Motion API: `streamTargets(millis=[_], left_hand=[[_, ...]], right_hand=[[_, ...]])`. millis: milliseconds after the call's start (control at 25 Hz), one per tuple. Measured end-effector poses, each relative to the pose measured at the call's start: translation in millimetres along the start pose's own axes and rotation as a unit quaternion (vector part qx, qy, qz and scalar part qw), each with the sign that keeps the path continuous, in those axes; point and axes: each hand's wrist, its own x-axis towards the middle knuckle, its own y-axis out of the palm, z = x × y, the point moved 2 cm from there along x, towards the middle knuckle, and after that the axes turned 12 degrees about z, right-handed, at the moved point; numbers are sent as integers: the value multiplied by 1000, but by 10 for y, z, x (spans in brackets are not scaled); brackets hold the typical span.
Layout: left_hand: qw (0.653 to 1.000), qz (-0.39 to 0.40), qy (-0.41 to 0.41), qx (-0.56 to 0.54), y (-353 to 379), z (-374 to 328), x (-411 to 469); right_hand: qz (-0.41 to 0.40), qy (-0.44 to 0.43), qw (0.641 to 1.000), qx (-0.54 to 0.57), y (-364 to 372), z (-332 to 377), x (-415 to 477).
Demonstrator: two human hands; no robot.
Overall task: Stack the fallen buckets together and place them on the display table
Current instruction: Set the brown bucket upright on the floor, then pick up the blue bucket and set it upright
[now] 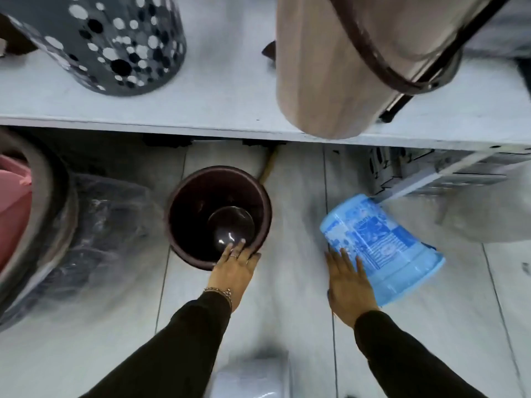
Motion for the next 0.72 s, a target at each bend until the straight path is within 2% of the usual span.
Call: streamTargets(millis=[120,200,280,400,480,560,640,720], left_hand=[[997,-10,49,-50,37,-1013,245],[991,6,62,-117,132,-1664,470],[972,30,55,-227,250,-2341,739],[919,50,37,-388,365,-3029,974],[900,19,3,-436,327,-3215,985],[863,-49,-60,-499,192,-3142,875],[825,-111,-104,-544,3,-2918,776],[829,-134,-110,-532,-166,-2697,779]], right_hand=[[43,69,995,-56,207,-1164,-238],[28,81,992,-90,320,-1802,-262],[34,62,991,-110,459,-2308,-155],[40,-3,993,-114,565,-2637,51],[-6,-55,988,-147,596,-2745,67],[-20,-75,989,-126,453,-2770,22],[-22,-44,998,-39,218,-2762,-26],[-23,-3,997,80,88,-2737,-13]])
